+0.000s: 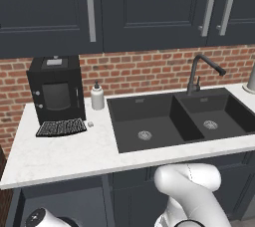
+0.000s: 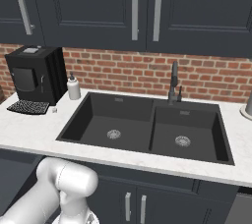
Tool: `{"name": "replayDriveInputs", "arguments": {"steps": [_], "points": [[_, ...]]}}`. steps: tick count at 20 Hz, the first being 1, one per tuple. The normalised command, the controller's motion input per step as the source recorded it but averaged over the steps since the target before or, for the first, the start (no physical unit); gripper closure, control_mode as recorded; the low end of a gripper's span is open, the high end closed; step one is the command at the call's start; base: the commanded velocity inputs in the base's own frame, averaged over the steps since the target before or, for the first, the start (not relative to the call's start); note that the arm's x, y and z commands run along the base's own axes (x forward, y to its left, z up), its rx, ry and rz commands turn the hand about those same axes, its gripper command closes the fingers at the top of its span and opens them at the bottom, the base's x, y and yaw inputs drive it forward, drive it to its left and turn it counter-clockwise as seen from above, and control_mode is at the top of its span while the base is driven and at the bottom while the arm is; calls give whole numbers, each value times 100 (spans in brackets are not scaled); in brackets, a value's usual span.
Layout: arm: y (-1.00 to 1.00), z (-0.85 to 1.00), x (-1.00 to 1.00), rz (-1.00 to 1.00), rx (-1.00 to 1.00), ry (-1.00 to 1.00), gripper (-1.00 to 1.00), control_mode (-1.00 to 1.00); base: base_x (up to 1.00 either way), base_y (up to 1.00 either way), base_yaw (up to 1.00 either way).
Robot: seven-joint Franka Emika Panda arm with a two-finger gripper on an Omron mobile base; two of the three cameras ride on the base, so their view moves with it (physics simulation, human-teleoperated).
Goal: Pick the measuring cup from the drawer and place it on the counter.
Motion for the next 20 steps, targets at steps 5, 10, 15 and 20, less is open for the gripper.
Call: {"name": "replayDriveInputs", "arguments": {"steps": [5,10,15,20], "points": [[-3,-6,-13,0,0,-9,-100,-100,0,0,0],[-9,-5,-37,2,0,-10,-100,-100,0,0,0],[-23,0,-7,4,0,-10,-100,-100,0,0,0],[-28,0,0,4,3,-5,-100,-100,0,0,0]]}}
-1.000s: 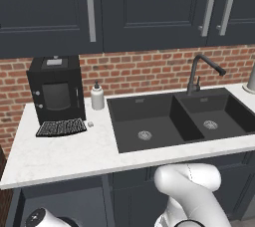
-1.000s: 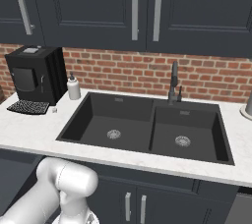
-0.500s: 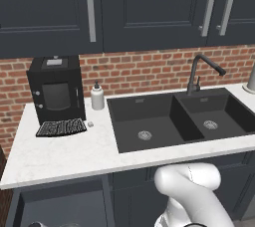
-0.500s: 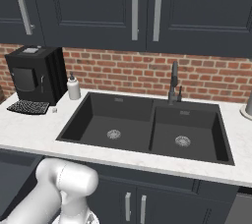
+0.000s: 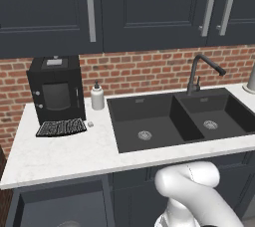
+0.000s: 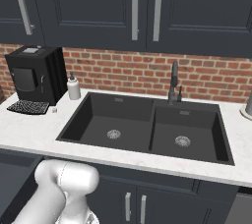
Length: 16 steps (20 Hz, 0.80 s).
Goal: Pick the measuring cup from the drawer and place it on the counter.
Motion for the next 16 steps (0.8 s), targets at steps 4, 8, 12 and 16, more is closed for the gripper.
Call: {"name": "replayDriveInputs", "arguments": {"steps": [4,8,12,16], "points": [[-27,0,0,4,2,0,-100,-100,0,0,0],[-2,-5,5,2,0,0,-100,-100,0,0,0],[0,-2,14,0,0,0,-100,-100,0,0,0],[0,-6,19,1,0,0,-100,-100,0,0,0]]}}
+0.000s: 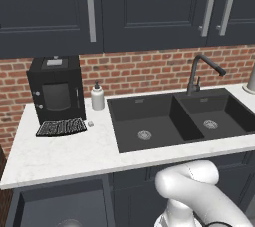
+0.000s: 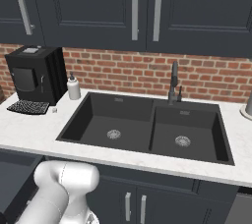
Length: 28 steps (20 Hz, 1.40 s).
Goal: Pick the measuring cup from the drawer and place it on the counter.
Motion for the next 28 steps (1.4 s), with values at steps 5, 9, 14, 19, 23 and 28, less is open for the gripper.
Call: {"name": "replayDriveInputs", "arguments": {"steps": [5,9,14,19,23,28], "points": [[1,-12,13,1,0,0,100,-100,0,0,0],[0,0,0,0,0,0,100,-100,0,0,0],[0,0,0,0,0,0,100,-100,0,0,0],[6,60,0,-1,0,-8,100,-100,0,0,0],[0,100,-9,0,1,-8,100,-100,0,0,0],[2,100,-18,0,0,-6,100,-100,0,0,0]]}}
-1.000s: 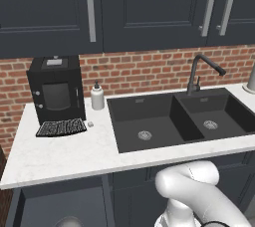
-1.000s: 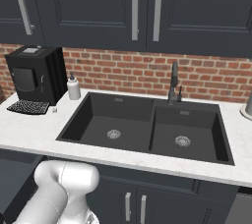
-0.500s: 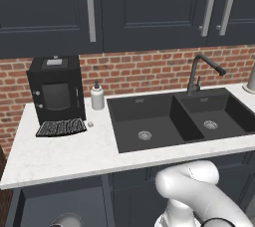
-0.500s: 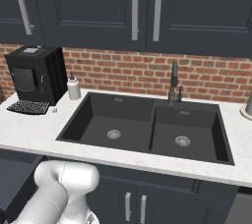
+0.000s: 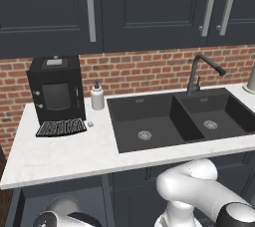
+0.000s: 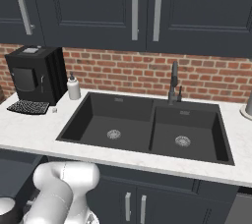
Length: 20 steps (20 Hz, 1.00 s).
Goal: Pick the measuring cup from the drawer and place it on the counter.
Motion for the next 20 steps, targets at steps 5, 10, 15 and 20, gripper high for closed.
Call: {"name": "replayDriveInputs", "arguments": {"steps": [5,10,15,20], "points": [[-1,100,-4,-5,0,0,100,-100,0,0,0],[-17,100,41,-12,0,5,100,-100,0,0,0],[-51,100,84,-19,1,14,100,-100,0,0,0],[-88,97,100,-13,9,22,100,-100,0,0,0]]}}
